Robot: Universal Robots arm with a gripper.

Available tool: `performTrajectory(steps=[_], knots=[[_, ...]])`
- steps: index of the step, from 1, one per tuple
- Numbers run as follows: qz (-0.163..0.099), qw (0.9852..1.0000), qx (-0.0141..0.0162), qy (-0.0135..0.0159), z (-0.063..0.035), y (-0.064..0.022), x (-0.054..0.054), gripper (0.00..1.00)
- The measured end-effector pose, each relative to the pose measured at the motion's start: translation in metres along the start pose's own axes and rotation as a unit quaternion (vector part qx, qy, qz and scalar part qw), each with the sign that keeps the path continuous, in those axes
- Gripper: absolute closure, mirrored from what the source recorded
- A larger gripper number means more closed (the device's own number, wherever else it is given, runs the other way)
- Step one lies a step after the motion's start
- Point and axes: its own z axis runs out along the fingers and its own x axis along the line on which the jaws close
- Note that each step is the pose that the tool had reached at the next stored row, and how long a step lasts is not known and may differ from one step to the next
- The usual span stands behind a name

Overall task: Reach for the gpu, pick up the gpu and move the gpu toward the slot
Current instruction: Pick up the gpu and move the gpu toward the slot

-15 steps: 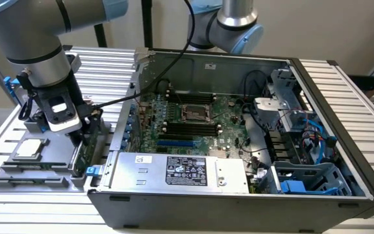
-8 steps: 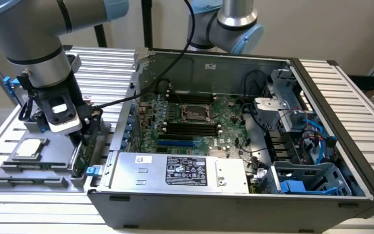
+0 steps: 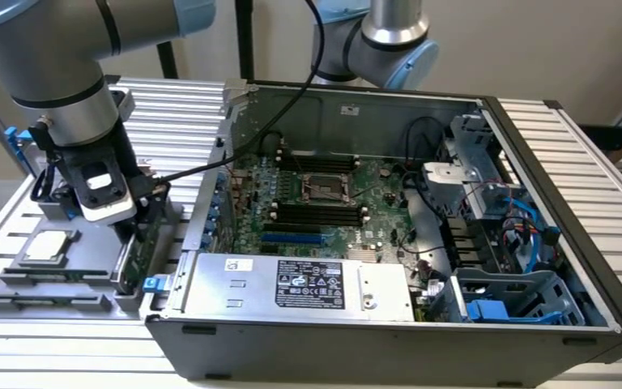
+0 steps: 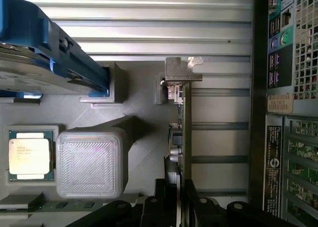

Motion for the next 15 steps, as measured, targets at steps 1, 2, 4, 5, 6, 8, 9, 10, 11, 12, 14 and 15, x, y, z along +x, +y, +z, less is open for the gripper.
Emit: performTrajectory(steps=[1, 2, 4, 5, 6, 8, 9, 10, 11, 12, 14, 15], knots=[[0.0, 1.0, -0.0003, 0.0008, 0.0, -0.0001, 0.0, 0.74], [0.0, 1.0, -0.0007, 0.0017, 0.0, -0.0002, 0.0, 0.74], [0.0, 1.0, -0.0011, 0.0033, 0.0001, -0.0003, 0.0, 0.74], [0.0, 1.0, -0.0013, 0.0041, 0.0001, -0.0004, -0.0001, 0.74], [0.0, 1.0, -0.0017, 0.0047, 0.0001, -0.0005, -0.0002, 0.74], [0.0, 1.0, -0.0021, 0.0057, 0.0, -0.0006, -0.0002, 0.74], [0.0, 1.0, -0.0021, 0.006, 0.0, -0.0006, -0.0002, 0.74], [0.0, 1.0, -0.0021, 0.0061, 0.0, -0.0006, -0.0002, 0.74], [0.0, 1.0, -0.0021, 0.0061, 0.0, -0.0007, -0.0002, 0.74], [0.0, 1.0, -0.0021, 0.0061, 0.0, -0.0007, -0.0002, 0.74], [0.0, 1.0, -0.0021, 0.0061, 0.0, -0.0007, -0.0002, 0.74], [0.0, 1.0, -0.0021, 0.006, 0.0, -0.0007, -0.0002, 0.74]])
